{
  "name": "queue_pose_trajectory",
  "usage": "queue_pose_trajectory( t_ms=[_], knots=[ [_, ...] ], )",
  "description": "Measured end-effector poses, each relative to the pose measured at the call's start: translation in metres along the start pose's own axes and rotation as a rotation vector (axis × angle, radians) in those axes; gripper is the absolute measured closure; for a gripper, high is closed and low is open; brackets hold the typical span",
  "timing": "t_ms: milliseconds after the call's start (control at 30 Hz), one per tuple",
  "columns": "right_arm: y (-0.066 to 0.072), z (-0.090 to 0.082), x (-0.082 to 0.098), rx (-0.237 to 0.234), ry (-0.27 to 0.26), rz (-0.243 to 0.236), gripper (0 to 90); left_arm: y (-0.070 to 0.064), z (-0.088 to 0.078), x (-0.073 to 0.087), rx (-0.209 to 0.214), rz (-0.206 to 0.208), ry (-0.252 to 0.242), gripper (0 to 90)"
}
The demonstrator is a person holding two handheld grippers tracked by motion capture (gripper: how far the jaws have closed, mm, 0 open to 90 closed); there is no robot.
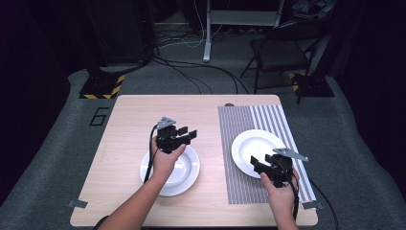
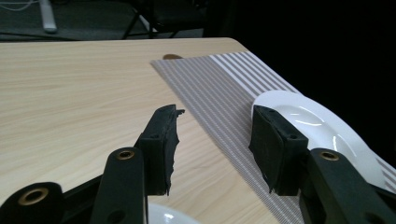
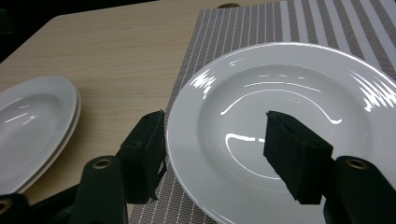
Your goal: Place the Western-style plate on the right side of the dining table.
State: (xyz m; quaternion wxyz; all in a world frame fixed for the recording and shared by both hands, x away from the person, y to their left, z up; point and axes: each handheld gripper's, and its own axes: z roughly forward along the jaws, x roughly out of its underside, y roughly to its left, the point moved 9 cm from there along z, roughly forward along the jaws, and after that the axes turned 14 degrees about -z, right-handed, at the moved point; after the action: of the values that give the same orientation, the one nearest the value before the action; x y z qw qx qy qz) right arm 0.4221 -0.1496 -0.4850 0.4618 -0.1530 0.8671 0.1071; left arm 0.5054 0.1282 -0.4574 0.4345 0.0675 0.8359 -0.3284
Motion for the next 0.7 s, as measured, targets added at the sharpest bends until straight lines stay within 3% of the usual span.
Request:
queue_pose_trajectory(
  t_ms=[333, 500, 700],
  knots=[
    [0.015, 0.002, 0.005, -0.056, 0.003, 0.011, 38.0, 0.031, -0.036, -0.005, -0.054, -0.026, -0.027, 50.9],
    [0.024, 0.006, 0.012, -0.091, 0.032, -0.011, 38.2, 0.044, -0.051, -0.001, -0.073, -0.021, -0.025, 50.6],
    [0.037, 0.017, 0.012, -0.138, 0.028, -0.082, 38.5, 0.068, -0.072, 0.013, -0.124, -0.021, -0.018, 47.1]
  ],
)
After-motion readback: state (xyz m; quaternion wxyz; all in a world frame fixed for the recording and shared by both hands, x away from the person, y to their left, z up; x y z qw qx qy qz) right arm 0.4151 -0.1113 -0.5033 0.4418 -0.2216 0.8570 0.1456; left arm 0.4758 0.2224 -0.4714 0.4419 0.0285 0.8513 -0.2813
